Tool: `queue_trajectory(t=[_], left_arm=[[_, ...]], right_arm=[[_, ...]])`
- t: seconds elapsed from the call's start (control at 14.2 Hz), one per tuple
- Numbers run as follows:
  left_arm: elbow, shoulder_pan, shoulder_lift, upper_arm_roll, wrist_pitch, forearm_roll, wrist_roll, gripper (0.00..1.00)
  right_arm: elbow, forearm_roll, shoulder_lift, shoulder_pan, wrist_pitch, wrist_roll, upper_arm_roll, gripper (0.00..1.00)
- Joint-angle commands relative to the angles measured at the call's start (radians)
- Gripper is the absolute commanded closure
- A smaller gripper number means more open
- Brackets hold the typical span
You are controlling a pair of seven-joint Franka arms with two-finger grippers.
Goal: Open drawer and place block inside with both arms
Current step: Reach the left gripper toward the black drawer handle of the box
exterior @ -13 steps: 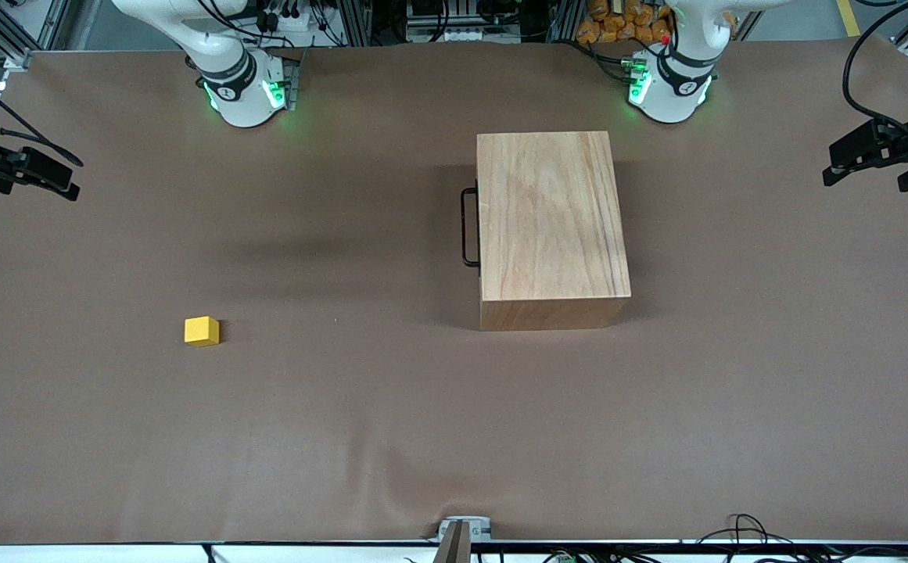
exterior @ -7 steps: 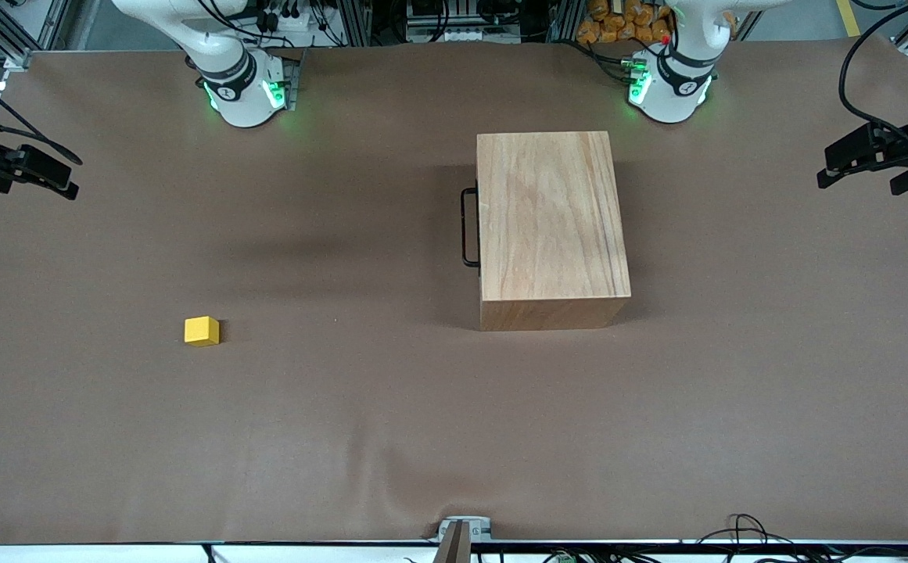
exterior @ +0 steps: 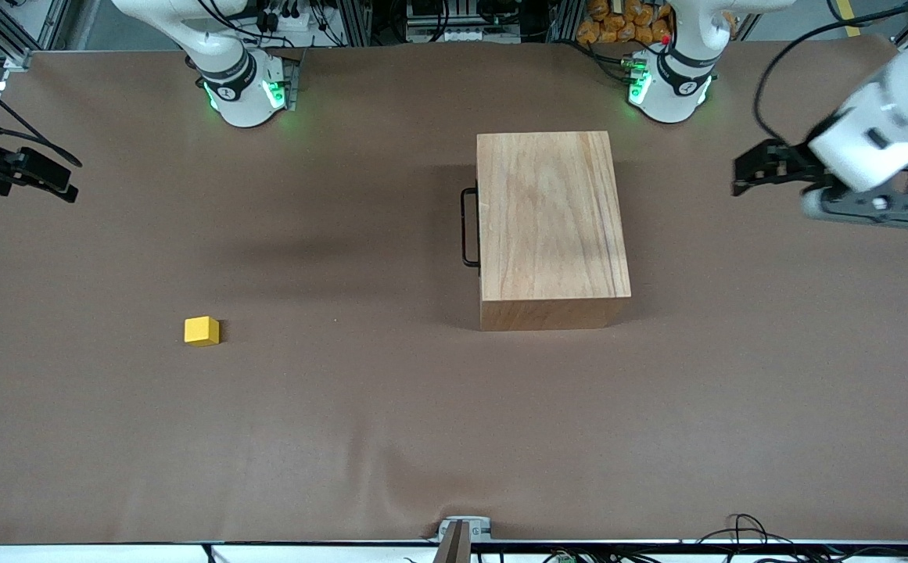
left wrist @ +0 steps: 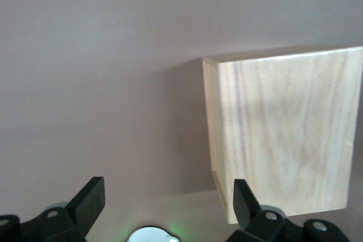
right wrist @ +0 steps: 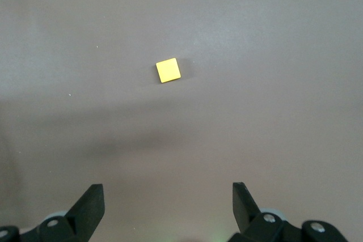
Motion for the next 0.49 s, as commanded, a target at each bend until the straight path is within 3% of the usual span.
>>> queue_trajectory(t=[0.0,0.42], left_arm=[[0.026,-0.097,0.054,0.003,0.0,-0.01,-0.128,0.0],[0.052,-0.337,0.149,0.006,0.113,-0.008,-0.43,0.0]], right_arm=[[-0.012,-0.011,-0.009,0.008,0.027,0.009,-0.003,0.0],[-0.003,-0.011,0.001,0.013,0.024,0.005,-0.003,0.0]])
